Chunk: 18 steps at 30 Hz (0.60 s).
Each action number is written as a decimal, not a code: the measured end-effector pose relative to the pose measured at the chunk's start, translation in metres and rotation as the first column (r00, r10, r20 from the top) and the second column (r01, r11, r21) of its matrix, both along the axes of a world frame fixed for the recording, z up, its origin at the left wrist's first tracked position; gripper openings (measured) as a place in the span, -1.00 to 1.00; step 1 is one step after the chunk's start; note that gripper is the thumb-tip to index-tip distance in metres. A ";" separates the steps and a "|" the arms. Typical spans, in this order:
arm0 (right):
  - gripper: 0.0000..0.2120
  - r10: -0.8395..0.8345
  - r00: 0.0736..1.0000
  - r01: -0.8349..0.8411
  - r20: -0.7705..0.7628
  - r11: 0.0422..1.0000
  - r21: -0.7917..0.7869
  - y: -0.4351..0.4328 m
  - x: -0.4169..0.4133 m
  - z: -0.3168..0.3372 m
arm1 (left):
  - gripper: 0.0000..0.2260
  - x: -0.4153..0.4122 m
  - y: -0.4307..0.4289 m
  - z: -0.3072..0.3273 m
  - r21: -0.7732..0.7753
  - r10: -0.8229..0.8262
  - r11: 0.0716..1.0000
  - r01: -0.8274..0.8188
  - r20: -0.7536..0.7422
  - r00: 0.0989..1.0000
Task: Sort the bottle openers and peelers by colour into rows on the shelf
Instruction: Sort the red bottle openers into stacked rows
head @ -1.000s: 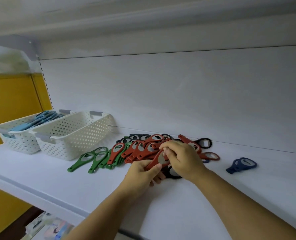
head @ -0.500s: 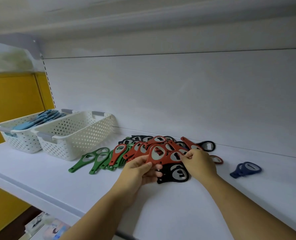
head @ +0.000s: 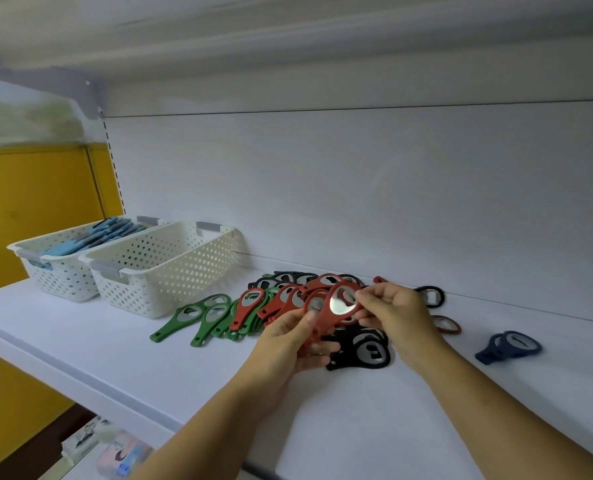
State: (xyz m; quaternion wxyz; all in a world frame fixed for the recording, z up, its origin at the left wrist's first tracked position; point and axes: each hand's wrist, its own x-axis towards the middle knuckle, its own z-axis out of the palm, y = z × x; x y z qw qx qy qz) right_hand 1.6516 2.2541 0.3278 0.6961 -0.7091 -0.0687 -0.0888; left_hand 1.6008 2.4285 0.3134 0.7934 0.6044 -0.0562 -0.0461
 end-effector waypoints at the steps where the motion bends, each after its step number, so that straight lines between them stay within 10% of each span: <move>1: -0.94 0.020 1.000 -0.019 0.013 0.997 -0.071 0.004 -0.001 -0.002 | -0.82 0.000 0.000 0.000 0.020 -0.013 1.000 0.013 0.009 1.000; 5: -0.91 -0.122 0.984 0.160 0.128 0.925 -0.345 -0.004 0.002 -0.011 | -0.80 0.000 0.001 -0.001 0.076 -0.003 0.997 0.002 0.012 1.000; 10: -0.75 -0.226 0.959 0.272 0.171 0.559 -0.783 -0.040 0.016 -0.023 | -0.77 0.003 0.000 -0.005 0.081 0.015 0.997 -0.015 0.004 1.000; 18: -0.84 -0.166 0.943 0.330 0.288 0.569 -0.753 -0.039 0.019 -0.027 | -0.78 0.003 0.001 -0.005 0.054 0.031 0.998 -0.030 -0.015 0.999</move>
